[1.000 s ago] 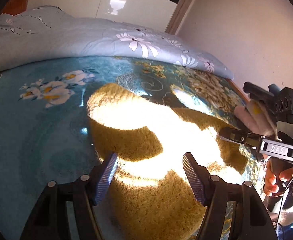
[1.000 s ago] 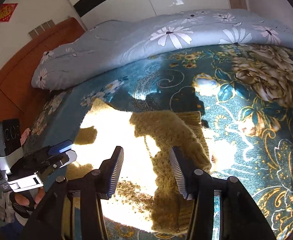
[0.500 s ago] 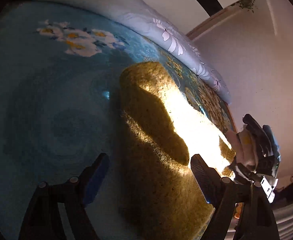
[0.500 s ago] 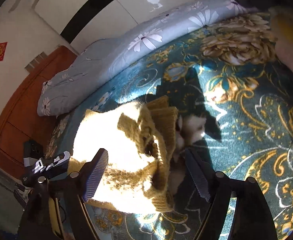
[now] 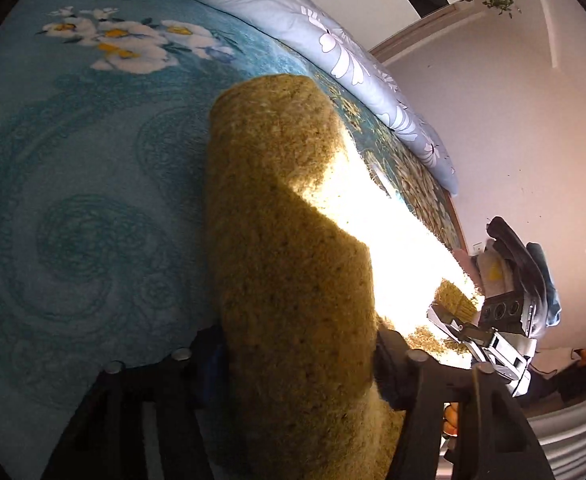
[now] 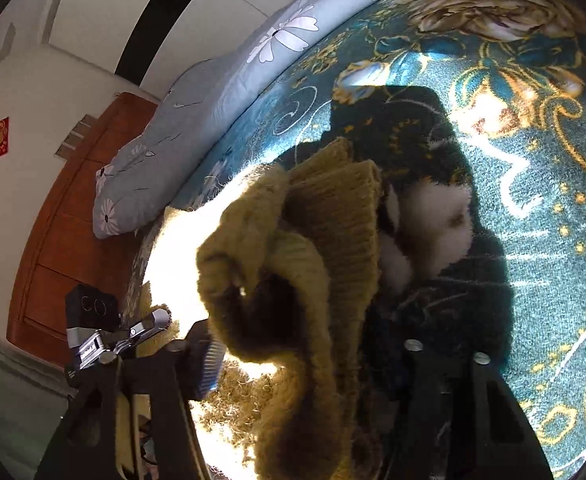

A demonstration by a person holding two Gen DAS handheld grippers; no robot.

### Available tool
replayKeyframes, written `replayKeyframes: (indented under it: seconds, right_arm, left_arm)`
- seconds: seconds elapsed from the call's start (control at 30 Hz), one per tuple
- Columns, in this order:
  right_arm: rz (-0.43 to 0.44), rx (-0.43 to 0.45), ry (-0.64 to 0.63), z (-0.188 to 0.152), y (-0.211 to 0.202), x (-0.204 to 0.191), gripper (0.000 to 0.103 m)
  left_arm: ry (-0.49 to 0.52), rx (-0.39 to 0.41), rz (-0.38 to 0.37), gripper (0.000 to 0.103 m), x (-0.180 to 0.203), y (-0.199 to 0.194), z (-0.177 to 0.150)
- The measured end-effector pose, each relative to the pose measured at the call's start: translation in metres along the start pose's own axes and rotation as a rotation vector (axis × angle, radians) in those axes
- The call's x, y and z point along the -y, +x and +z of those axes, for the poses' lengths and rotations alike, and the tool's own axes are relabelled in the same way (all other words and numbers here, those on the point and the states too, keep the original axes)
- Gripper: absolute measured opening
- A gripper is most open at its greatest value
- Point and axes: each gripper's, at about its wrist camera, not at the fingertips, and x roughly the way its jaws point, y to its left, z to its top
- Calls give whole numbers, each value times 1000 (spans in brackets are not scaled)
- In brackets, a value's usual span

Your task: Fold clothes

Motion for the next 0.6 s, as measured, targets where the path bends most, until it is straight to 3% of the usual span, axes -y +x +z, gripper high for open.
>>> replayKeyframes:
  seconds: [0.1, 0.27, 0.5, 0.6]
  right_arm:
    - [17, 19, 4, -3, -8, -12, 42]
    - [-2, 9, -91, -14, -33, -56, 40]
    - [37, 60, -148, -35, -89, -89, 39]
    - [43, 92, -154, -34, -121, -98, 31]
  left_arm:
    - [13, 15, -13, 42, 11, -15, -7]
    - [120, 61, -25, 41, 53, -61, -28]
    - [240, 117, -22, 41, 113, -106, -56]
    - [280, 119, -32, 41, 143, -112, -63]
